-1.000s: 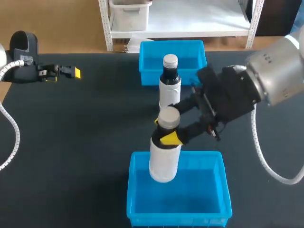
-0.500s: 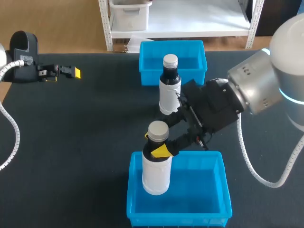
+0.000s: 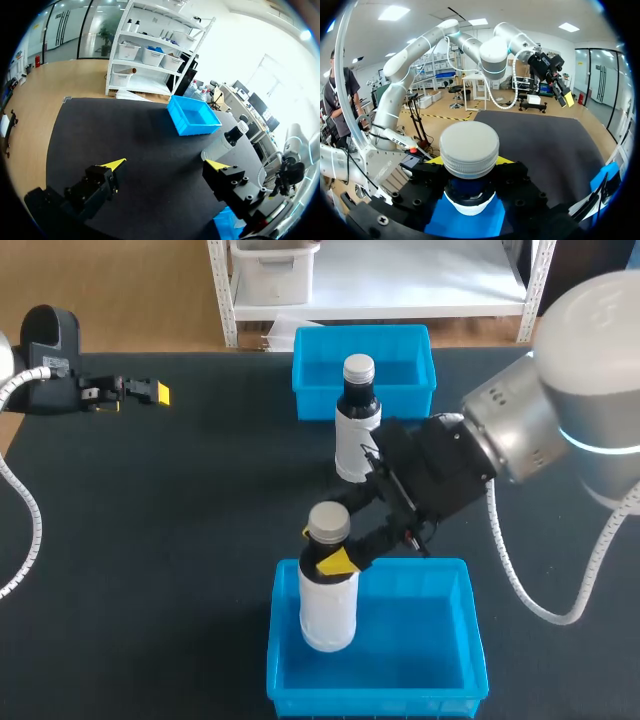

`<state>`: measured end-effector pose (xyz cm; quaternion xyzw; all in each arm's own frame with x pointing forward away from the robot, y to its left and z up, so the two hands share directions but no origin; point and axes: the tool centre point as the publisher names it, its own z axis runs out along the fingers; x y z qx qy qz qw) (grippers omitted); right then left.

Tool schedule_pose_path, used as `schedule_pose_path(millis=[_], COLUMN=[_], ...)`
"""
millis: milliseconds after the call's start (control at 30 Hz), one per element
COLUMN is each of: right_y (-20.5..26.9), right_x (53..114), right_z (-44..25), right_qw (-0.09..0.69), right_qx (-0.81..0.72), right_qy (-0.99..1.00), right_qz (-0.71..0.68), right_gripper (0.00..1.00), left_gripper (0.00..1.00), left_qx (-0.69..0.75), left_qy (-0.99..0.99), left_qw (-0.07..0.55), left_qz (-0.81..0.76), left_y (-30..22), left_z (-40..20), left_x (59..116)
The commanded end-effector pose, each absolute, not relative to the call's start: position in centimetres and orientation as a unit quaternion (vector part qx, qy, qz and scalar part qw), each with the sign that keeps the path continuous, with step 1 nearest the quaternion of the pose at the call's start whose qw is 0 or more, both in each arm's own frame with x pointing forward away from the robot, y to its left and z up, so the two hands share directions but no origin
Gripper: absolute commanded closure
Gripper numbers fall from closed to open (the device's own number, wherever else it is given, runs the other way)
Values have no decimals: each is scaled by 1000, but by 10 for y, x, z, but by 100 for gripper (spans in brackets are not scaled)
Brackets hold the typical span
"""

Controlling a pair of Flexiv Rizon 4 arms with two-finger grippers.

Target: Pick up the bottle, and place it in the far bin if it is heavy, or in the near bin if it is light.

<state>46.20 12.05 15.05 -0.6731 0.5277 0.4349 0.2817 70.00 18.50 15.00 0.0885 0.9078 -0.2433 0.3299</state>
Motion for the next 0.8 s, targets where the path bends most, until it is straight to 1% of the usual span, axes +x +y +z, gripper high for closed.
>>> schedule_pose_path(millis=[33,533,567,633,667,767,800], right_y=[120,121,121,121,121,121,121], right_x=[464,466,466,466,466,466,466], right_z=[146,135,134,134,134,133,132], right_qw=[282,274,273,271,270,269,268], right_qx=[-674,-686,-686,-687,-687,-688,-688], right_qy=[524,520,520,520,520,519,520], right_qz=[437,429,429,430,430,429,429], right_gripper=[100,100,97,78,72,60,59], left_gripper=[0,0,0,0,0,0,0], left_qx=[88,88,88,88,88,88,88], left_qy=[908,908,908,908,908,908,908], left_qw=[330,330,330,330,330,330,330], left_qz=[-243,-243,-243,-243,-243,-243,-243], left_y=[185,185,185,185,185,185,185], left_z=[150,150,150,150,150,150,150], left_x=[700,700,700,700,700,700,700])
